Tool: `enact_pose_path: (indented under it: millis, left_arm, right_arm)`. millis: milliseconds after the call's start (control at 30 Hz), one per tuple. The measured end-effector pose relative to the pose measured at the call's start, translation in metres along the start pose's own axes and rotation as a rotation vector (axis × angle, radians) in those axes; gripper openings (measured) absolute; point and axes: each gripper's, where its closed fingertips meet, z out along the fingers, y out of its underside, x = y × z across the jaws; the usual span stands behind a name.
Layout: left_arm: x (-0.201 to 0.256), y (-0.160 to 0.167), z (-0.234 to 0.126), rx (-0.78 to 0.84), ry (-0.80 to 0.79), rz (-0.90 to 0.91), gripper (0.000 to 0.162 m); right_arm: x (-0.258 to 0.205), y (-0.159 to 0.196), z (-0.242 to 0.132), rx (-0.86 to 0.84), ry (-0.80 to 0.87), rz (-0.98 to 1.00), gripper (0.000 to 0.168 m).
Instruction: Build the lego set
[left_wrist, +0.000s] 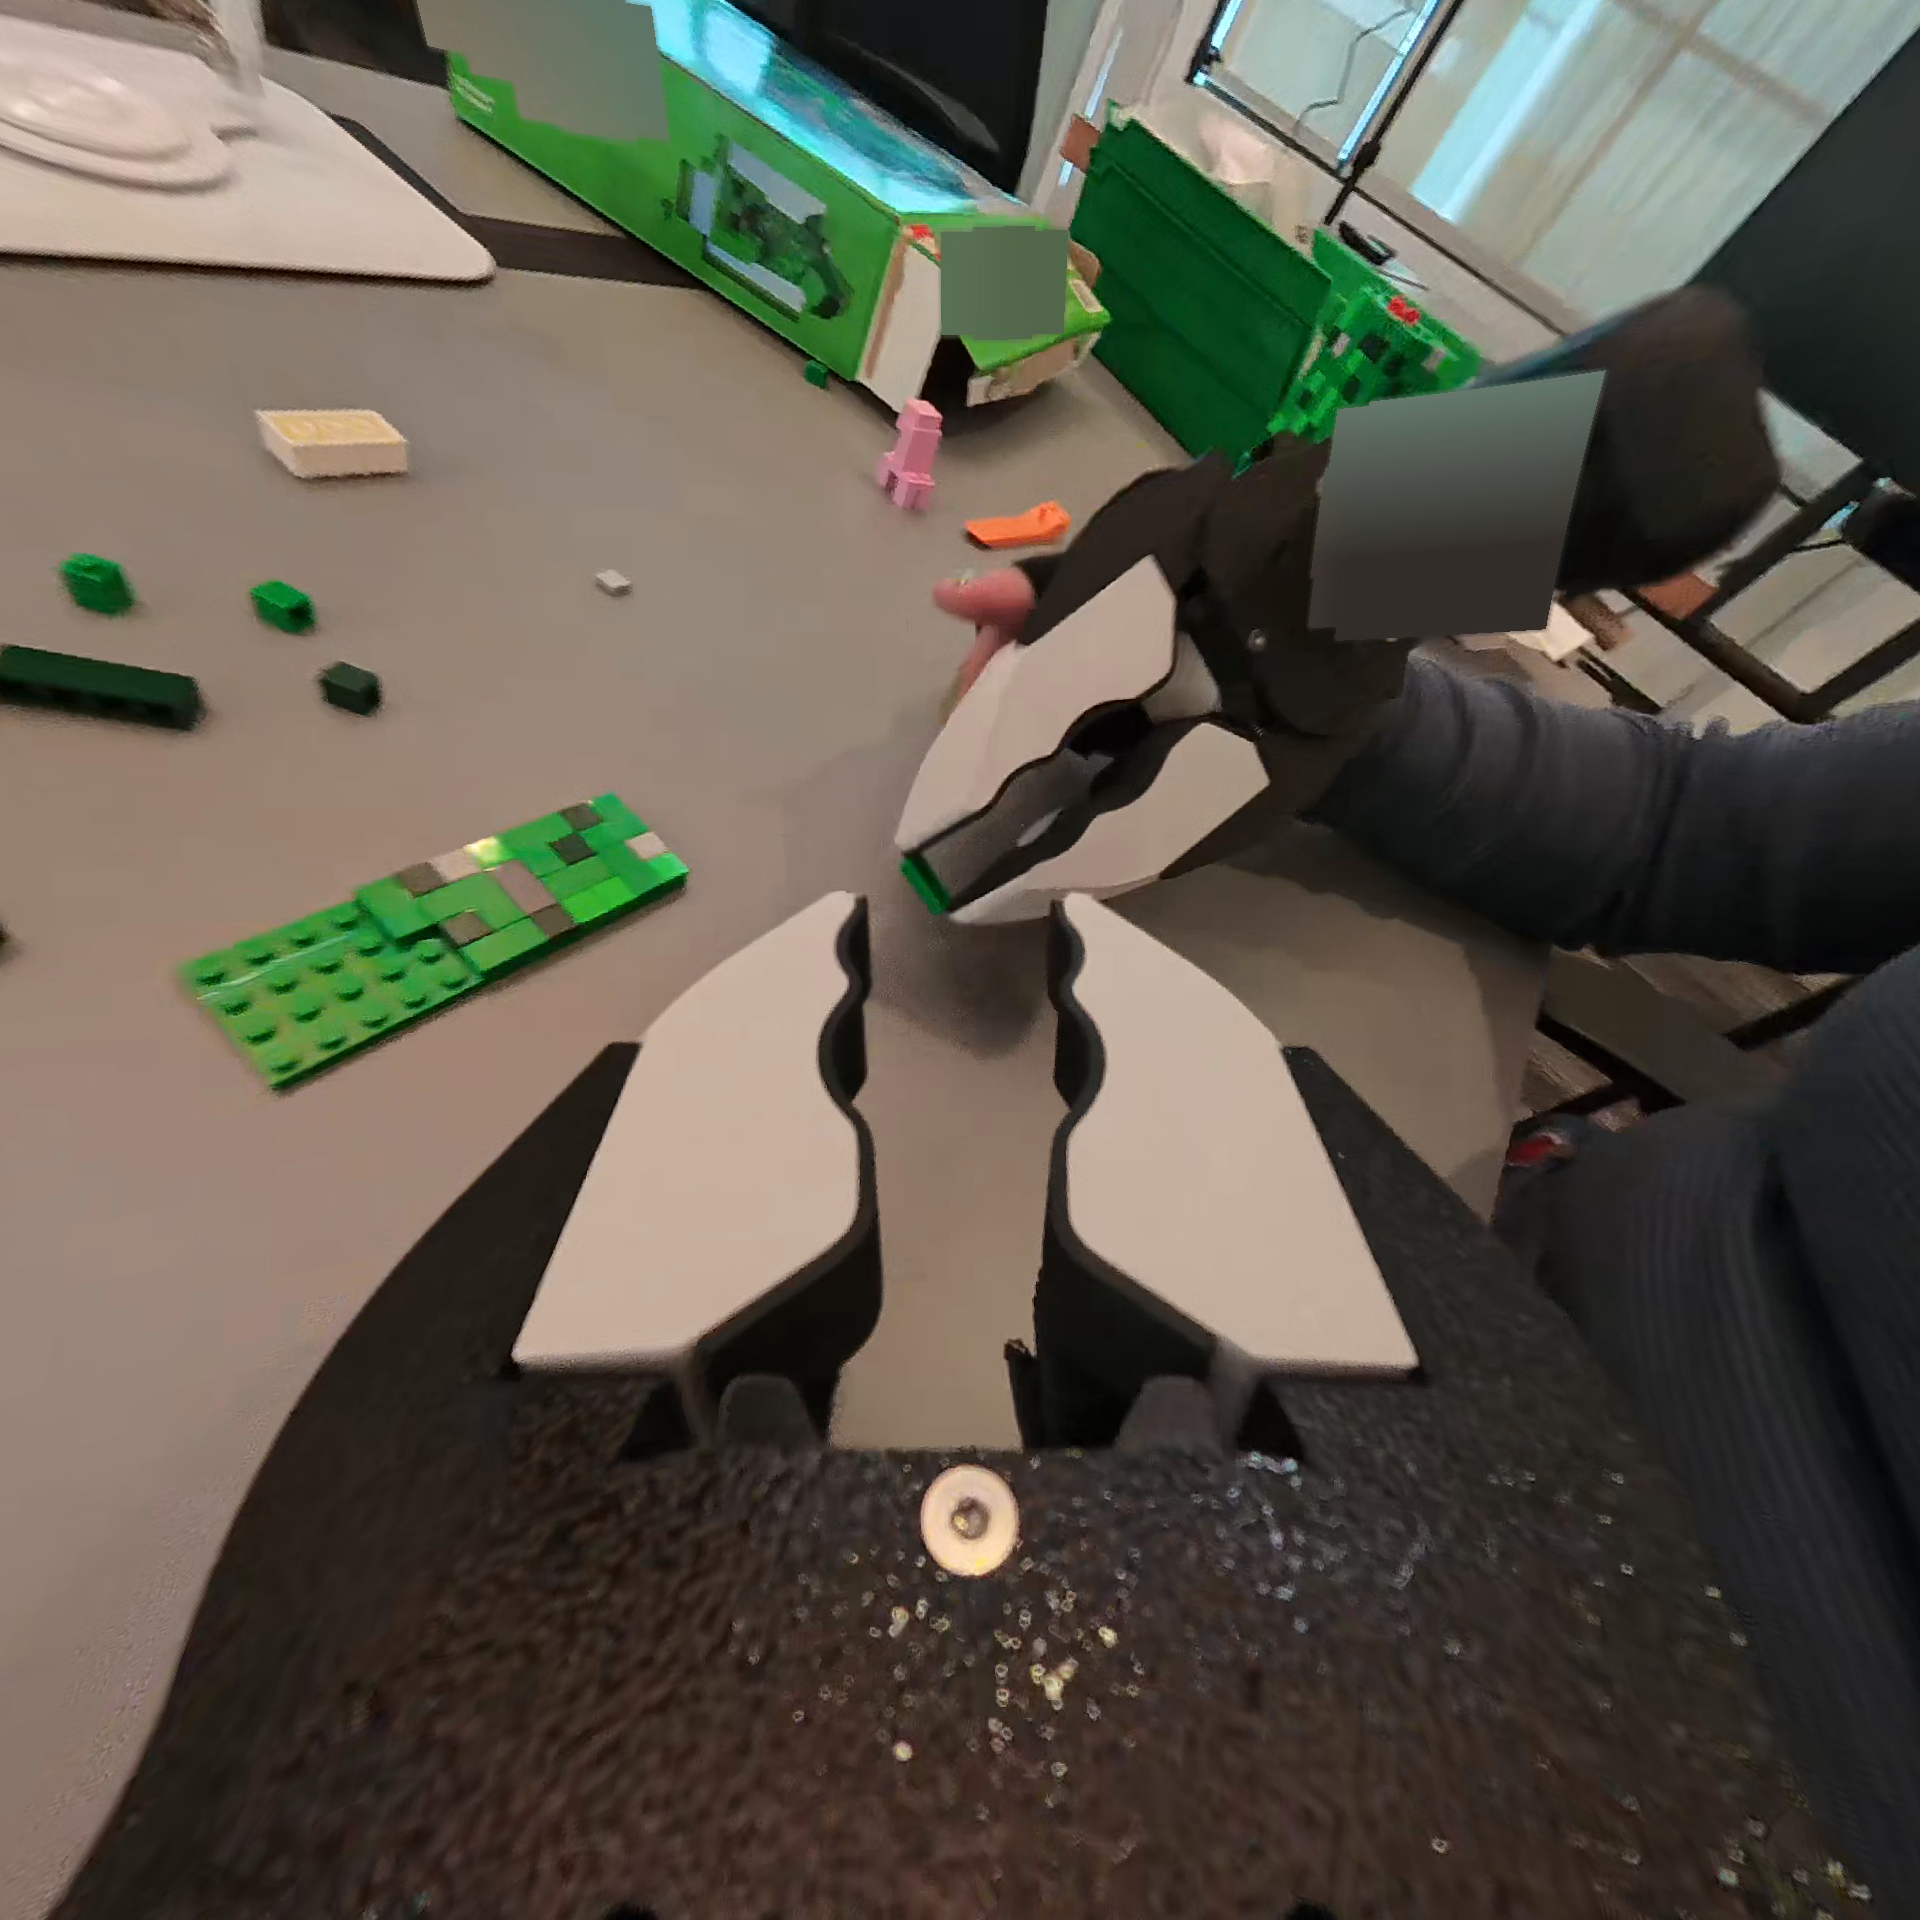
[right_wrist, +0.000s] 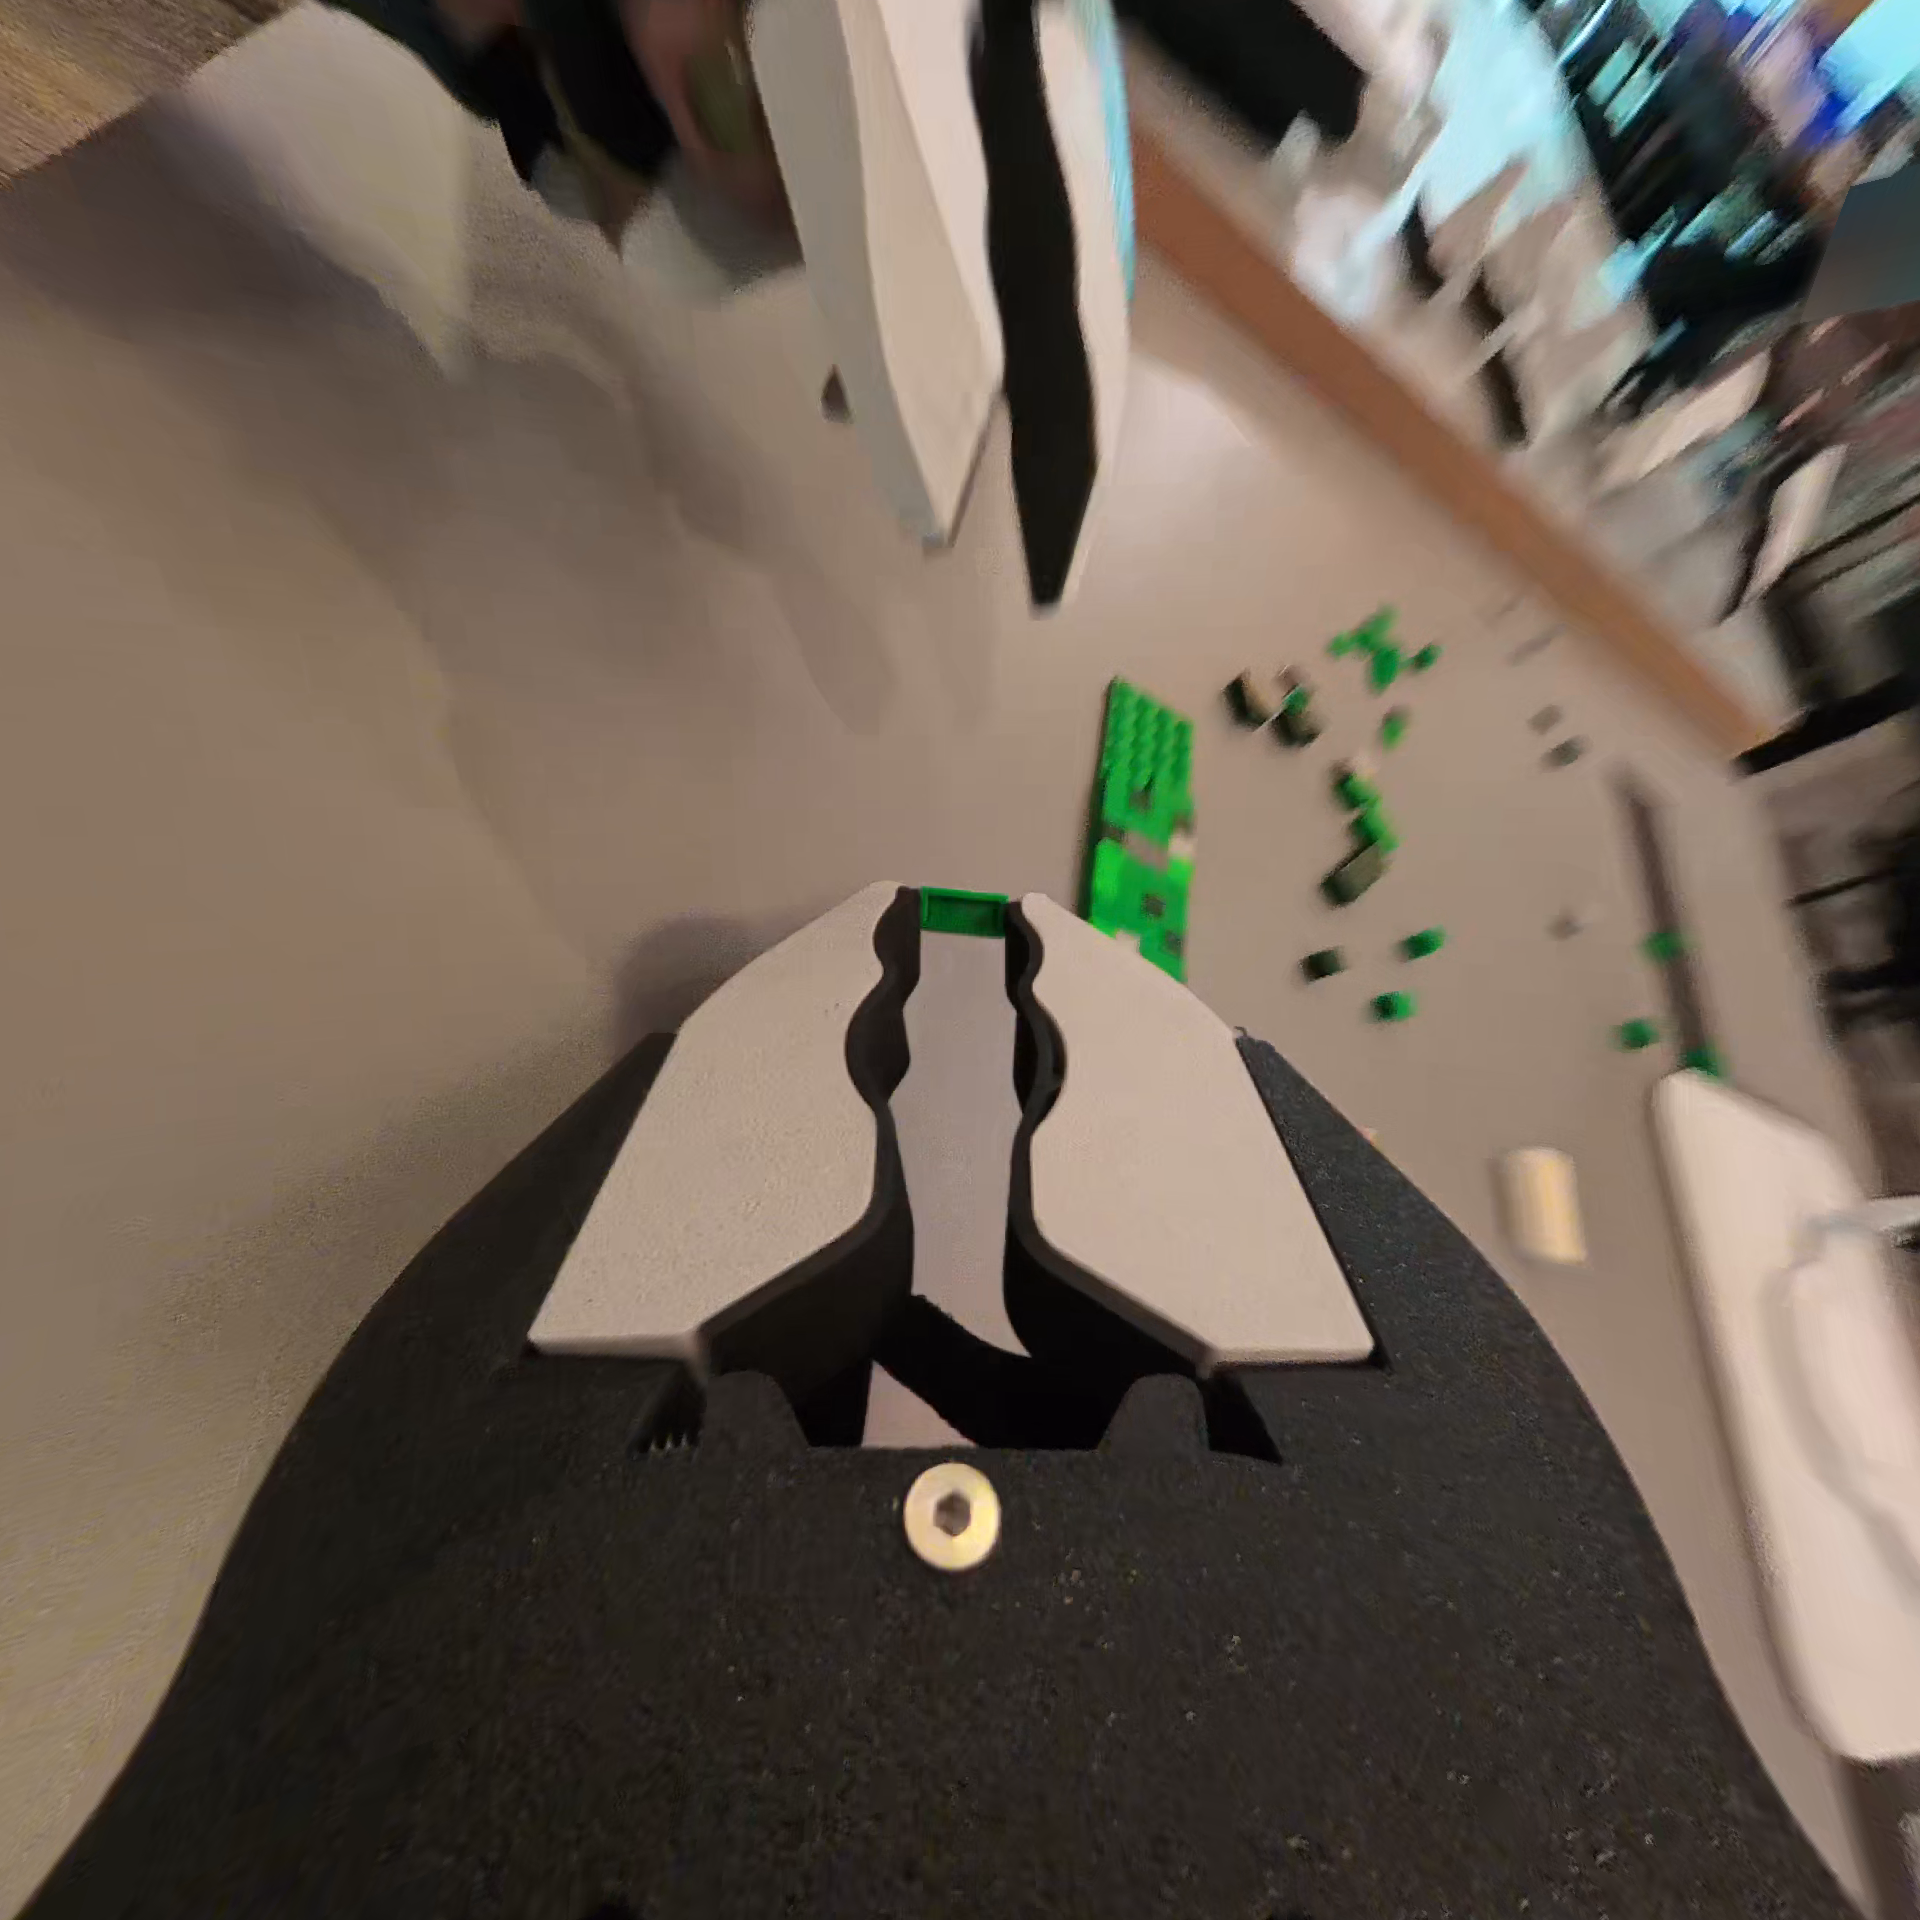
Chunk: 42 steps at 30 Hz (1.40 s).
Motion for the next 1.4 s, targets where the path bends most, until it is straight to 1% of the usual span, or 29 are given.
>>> enact_pose_path:
  millis: [100,233,333,433,467,500,600,633,667,700,767,833,900,933,967,1033,1067,1133,1167,1200,1233,1300,1333,1400]
  left_arm:
    - [0.005,0.004,0.015,-0.045,0.007,0.022,0.023]
    - [0.01,0.003,0.027,-0.06,0.041,0.006,0.013]
    - [0.009,0.004,0.03,-0.068,0.062,-0.019,0.012]
    - [0.012,0.004,0.033,-0.071,0.101,-0.048,0.014]
    - [0.012,0.005,0.034,-0.079,0.104,-0.046,0.007]
    - [0.012,0.005,0.035,-0.079,0.106,-0.041,0.004]
    - [0.01,0.001,0.032,-0.048,0.088,0.01,0.002]
    - [0.006,-0.001,0.029,-0.033,0.06,0.051,0.002]
    - [-0.002,-0.003,0.024,-0.023,-0.002,0.125,0.002]
    - [-0.013,-0.005,0.018,-0.024,-0.088,0.237,0.002]
    - [-0.038,-0.008,0.002,-0.058,-0.313,0.54,0.002]
    - [-0.052,-0.013,-0.008,-0.082,-0.49,0.89,0.002]
    - [-0.058,-0.015,-0.011,-0.106,-0.627,1.183,0.002]
    - [-0.061,-0.015,-0.01,-0.126,-0.688,1.309,0.002]
    - [-0.062,-0.015,-0.01,-0.135,-0.747,1.418,0.002]
    - [-0.058,-0.019,-0.01,-0.134,-0.818,1.575,0.002]
    - [-0.055,-0.022,-0.011,-0.116,-0.837,1.623,0.002]
    - [-0.055,-0.025,-0.013,-0.117,-0.872,1.664,0.002]
    - [-0.058,-0.027,-0.014,-0.127,-0.888,1.673,0.002]
    - [-0.059,-0.027,-0.014,-0.131,-0.894,1.683,0.002]
    - [-0.059,-0.027,-0.014,-0.132,-0.894,1.689,0.002]
    - [-0.061,-0.027,-0.014,-0.134,-0.885,1.656,0.002]
    - [-0.061,-0.025,-0.013,-0.135,-0.868,1.622,0.002]
    - [-0.063,-0.025,-0.012,-0.135,-0.852,1.565,0.002]
  right_arm:
    - [0.005,-0.016,-0.007,0.028,0.095,-0.157,0.015]
    - [0.005,-0.027,-0.011,0.051,0.153,-0.248,0.015]
    - [0.005,-0.03,-0.012,0.067,0.162,-0.269,0.015]
    - [0.004,-0.031,-0.012,0.072,0.155,-0.275,0.015]
    - [0.004,-0.031,-0.011,0.069,0.153,-0.278,0.015]
    - [0.004,-0.03,-0.011,0.063,0.159,-0.284,0.015]
    - [0.009,-0.033,-0.011,0.101,0.203,-0.262,0.017]
    - [0.014,-0.032,-0.012,0.108,0.225,-0.237,0.019]
    - [0.019,-0.029,-0.013,0.109,0.244,-0.203,0.02]
    - [0.025,-0.025,-0.014,0.109,0.25,-0.155,0.02]
    - [0.033,-0.015,-0.014,0.097,0.233,-0.042,0.02]
    - [0.034,-0.009,-0.005,0.07,0.15,0.076,0.02]
    - [0.031,-0.013,0.006,0.09,0.024,0.218,0.02]
    - [0.033,-0.017,0.011,0.119,-0.028,0.307,0.02]
    - [0.037,-0.022,0.014,0.148,-0.062,0.399,0.014]
    - [0.045,-0.025,0.02,0.17,-0.129,0.603,0.008]
    - [0.047,-0.025,0.024,0.168,-0.177,0.713,0.007]
    - [0.046,-0.038,0.026,0.238,-0.323,0.895,0.01]
    - [0.049,-0.042,0.027,0.271,-0.352,0.948,0.012]
    - [0.051,-0.043,0.028,0.284,-0.347,0.96,0.012]
    - [0.051,-0.041,0.031,0.274,-0.322,0.936,0.014]
    - [0.053,-0.043,0.031,0.287,-0.227,0.788,0.02]
    - [0.053,-0.048,0.029,0.304,-0.181,0.705,0.02]
    - [0.053,-0.049,0.029,0.261,-0.081,0.562,0.019]
